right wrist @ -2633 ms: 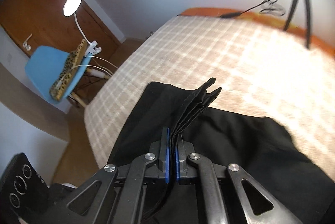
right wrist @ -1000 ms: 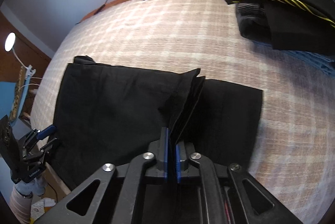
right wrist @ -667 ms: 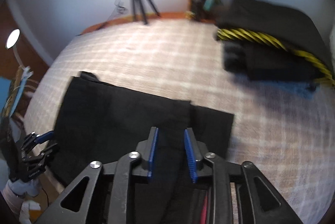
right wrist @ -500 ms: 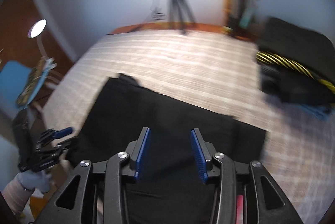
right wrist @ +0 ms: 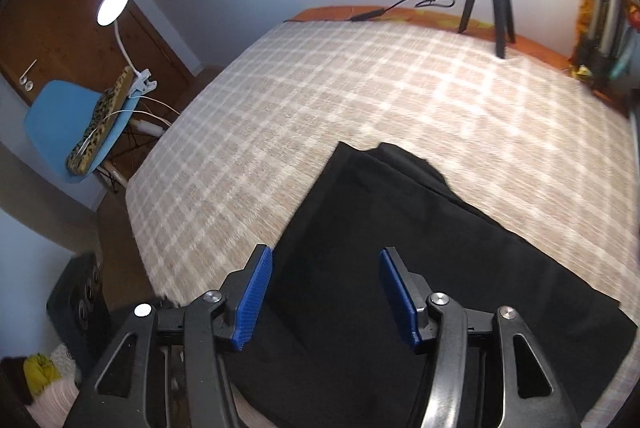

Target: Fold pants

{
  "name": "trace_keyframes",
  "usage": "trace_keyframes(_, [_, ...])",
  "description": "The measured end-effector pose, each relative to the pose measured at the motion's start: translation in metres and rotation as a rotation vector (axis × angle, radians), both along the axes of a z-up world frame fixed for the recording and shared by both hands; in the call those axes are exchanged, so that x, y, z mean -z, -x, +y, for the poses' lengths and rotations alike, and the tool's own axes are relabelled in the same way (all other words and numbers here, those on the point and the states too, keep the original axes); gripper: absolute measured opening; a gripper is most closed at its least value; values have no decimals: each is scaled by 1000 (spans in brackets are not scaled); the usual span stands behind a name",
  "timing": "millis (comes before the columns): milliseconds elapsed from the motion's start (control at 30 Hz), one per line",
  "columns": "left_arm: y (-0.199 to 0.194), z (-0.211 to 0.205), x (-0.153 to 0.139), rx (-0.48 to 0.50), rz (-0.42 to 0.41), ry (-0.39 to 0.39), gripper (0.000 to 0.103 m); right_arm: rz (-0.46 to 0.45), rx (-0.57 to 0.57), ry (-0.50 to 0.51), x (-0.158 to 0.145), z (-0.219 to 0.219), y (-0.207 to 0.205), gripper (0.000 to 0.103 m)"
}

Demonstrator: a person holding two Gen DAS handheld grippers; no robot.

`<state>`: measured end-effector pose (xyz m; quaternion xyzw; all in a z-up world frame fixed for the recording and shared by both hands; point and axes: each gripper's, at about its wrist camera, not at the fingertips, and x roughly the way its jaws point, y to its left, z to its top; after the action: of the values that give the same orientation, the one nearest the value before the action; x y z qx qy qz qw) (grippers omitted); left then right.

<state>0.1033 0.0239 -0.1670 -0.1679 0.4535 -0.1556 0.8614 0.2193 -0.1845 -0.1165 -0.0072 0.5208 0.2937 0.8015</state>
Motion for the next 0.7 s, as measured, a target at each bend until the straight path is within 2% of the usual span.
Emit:
trace_keyframes(133, [2, 1, 3, -4, -3, 34, 42, 57, 23, 14, 10, 21, -17, 58])
trace_keyframes(300, [6, 4, 5, -13, -14, 71, 41, 88, 35, 89, 20, 46, -29, 58])
trace_keyframes(467, [9, 6, 8, -1, -3, 130, 29, 113, 41, 189, 31, 70, -37, 58])
trace_keyframes(500, [9, 5, 9, 9, -3, 137, 23, 114, 41, 210, 34, 74, -38, 58])
trace_keyframes(700, [17, 7, 9, 11, -10, 198, 22, 141, 53, 309, 49, 93, -46, 59])
